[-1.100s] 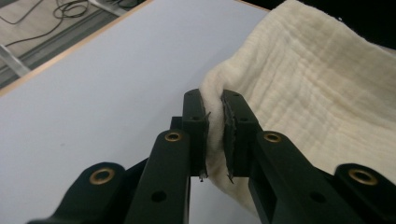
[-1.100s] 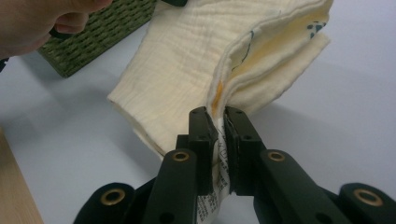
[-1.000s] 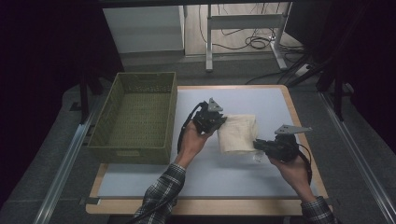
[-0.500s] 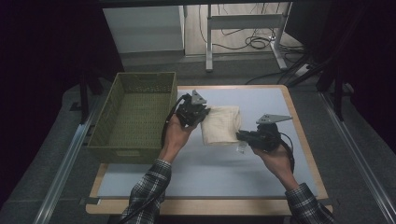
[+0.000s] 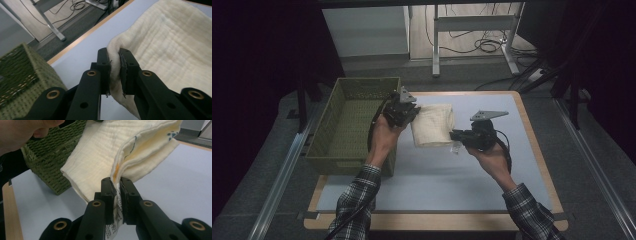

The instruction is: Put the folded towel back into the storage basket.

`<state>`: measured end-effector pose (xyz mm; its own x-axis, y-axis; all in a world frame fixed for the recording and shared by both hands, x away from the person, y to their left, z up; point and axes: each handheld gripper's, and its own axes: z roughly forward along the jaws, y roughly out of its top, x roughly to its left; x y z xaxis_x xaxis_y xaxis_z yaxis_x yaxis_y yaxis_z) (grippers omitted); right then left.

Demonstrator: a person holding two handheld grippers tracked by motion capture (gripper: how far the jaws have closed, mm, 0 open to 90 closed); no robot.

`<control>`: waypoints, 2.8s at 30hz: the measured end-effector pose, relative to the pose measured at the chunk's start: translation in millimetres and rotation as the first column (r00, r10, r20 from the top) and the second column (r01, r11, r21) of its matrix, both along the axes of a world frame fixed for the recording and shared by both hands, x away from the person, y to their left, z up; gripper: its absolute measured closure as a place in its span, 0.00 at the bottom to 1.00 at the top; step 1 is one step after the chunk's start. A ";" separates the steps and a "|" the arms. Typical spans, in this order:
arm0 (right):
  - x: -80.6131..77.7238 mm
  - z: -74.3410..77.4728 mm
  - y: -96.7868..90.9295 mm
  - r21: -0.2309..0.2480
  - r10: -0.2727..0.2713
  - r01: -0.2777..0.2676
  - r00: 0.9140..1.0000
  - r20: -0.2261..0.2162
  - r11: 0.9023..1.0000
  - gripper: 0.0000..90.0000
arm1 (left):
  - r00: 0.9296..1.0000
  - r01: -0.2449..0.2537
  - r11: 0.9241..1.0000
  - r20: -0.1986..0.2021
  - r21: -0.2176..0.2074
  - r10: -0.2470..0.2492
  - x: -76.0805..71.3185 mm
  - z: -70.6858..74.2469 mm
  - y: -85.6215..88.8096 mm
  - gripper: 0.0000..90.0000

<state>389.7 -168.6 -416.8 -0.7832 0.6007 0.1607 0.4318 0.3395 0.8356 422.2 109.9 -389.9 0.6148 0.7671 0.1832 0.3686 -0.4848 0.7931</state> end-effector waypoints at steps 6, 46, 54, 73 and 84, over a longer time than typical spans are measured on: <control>9.3 7.9 18.0 0.006 0.008 -0.009 1.000 0.005 1.000 0.91 | 1.000 -0.028 1.000 0.003 0.005 0.028 5.1 7.2 16.6 0.88; 34.8 10.4 172.9 0.006 0.124 -0.124 0.992 0.007 0.992 0.91 | 0.965 -0.260 0.961 0.017 0.092 0.260 1.7 19.9 141.3 0.88; 31.1 -2.2 212.7 -0.025 0.171 -0.171 0.985 -0.012 0.985 0.90 | 0.956 -0.293 0.950 -0.002 0.112 0.295 -6.1 7.2 167.6 0.88; 24.3 -22.6 278.0 -0.194 0.224 -0.229 0.973 -0.046 0.954 0.90 | 0.942 -0.308 0.936 -0.078 0.171 0.325 -4.3 -34.7 198.6 0.87; 28.4 -28.4 283.7 -0.285 0.221 -0.221 0.975 -0.035 0.932 0.90 | 0.945 -0.280 0.934 -0.110 0.222 0.309 9.9 -46.5 186.8 0.86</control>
